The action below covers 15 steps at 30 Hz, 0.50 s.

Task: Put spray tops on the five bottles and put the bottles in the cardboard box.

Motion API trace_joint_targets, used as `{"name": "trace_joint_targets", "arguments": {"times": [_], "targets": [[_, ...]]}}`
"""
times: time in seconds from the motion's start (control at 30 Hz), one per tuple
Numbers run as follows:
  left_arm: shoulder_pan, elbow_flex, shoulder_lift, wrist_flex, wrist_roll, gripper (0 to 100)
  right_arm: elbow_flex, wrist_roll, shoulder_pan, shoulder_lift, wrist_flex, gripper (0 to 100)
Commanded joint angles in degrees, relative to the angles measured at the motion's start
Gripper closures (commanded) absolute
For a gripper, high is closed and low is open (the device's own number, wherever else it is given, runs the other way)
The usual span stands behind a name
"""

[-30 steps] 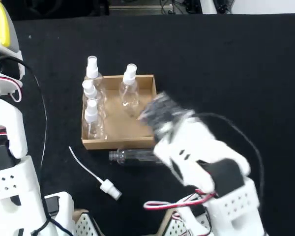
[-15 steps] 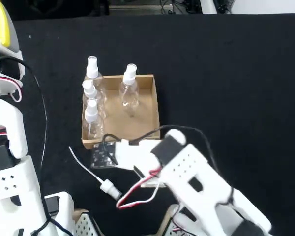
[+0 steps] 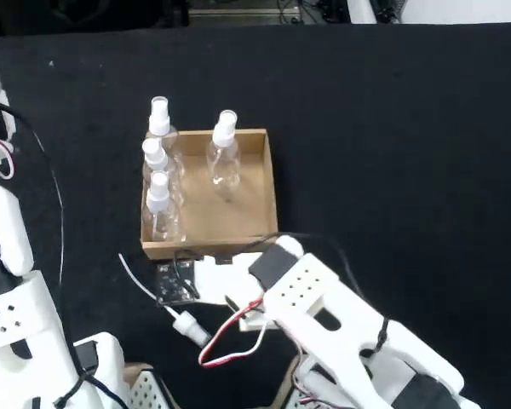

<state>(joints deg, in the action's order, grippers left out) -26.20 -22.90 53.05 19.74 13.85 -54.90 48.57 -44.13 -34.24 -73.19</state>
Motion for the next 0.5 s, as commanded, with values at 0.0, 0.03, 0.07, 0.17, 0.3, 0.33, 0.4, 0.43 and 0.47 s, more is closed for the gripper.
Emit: {"name": "trace_joint_targets", "arguments": {"times": [0.0, 0.03, 0.07, 0.17, 0.3, 0.33, 0.4, 0.43, 0.47], "targets": [[-0.75, 1.19, -0.18, -1.23, 0.44, 83, -0.04, -1.49, -0.79, 0.22, 3.52, 70.6], [-0.75, 1.19, -0.18, -1.23, 0.44, 83, 0.04, -1.76, -0.79, -0.04, 3.60, 70.6], [-0.75, 1.19, -0.18, -1.23, 0.44, 83, 0.13, -1.67, -0.79, -0.13, 3.60, 70.6], [-0.75, 1.19, -0.18, -1.23, 0.44, 83, -0.22, -1.23, -0.97, 0.40, 4.13, 70.6], [-0.75, 1.19, 0.00, -1.23, 0.44, 83, -0.48, -1.58, 0.35, 0.57, 4.66, 70.5], [-0.66, 1.10, 0.18, -1.23, 0.44, 83, -0.57, -1.58, 0.79, 0.92, 4.75, 70.5], [-0.57, 0.92, 0.26, -1.23, 0.44, 83, -1.27, -1.67, 1.67, 2.33, 5.80, 70.4], [-0.57, 0.92, 0.26, -1.23, 0.44, 83, -1.80, -1.67, 1.93, 3.21, 6.77, 70.4], [-0.57, 0.92, 0.26, -1.23, 0.44, 83, -2.42, -1.67, 2.02, 4.26, 7.47, 70.4]]}}
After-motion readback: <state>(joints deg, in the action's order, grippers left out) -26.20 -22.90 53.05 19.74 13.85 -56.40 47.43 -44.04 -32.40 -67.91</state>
